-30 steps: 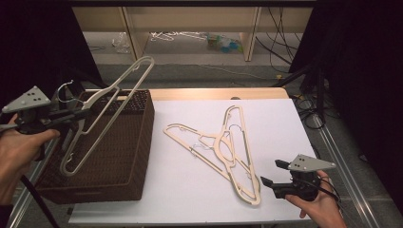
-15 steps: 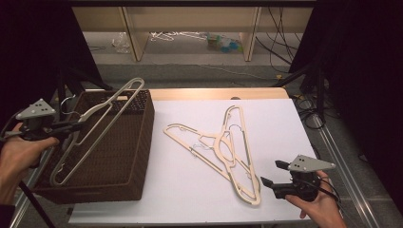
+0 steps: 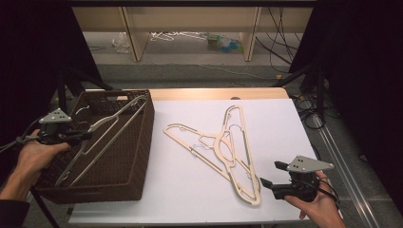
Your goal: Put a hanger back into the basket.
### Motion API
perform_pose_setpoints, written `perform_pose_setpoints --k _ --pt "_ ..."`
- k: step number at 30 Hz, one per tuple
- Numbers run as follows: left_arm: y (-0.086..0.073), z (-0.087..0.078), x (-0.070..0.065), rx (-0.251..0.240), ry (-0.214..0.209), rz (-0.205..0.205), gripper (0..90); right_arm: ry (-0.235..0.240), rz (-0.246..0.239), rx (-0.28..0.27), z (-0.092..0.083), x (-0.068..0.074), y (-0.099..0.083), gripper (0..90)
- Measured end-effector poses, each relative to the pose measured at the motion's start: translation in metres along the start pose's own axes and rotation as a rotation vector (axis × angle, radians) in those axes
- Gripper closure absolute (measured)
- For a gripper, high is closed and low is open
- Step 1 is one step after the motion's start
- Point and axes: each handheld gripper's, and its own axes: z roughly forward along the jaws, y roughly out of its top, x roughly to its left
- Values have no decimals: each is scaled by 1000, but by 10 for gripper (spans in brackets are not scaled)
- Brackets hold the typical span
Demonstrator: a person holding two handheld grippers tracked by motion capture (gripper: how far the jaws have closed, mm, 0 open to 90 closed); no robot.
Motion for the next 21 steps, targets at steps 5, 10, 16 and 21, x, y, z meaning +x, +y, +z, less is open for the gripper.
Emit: perform_pose_setpoints --k 5,10,16,21 --pt "-6 14 8 47 -9 -32 857 1 -1 1 0 0 -1 249" --pt "-9 27 8 48 -10 -122 847 -1 -1 3 0 0 -1 249" --pt "-15 30 21 7 81 -124 780 6 -2 9 2 0 -2 249" --pt "-21 28 19 25 144 -209 694 7 0 16 4 1 -3 249"
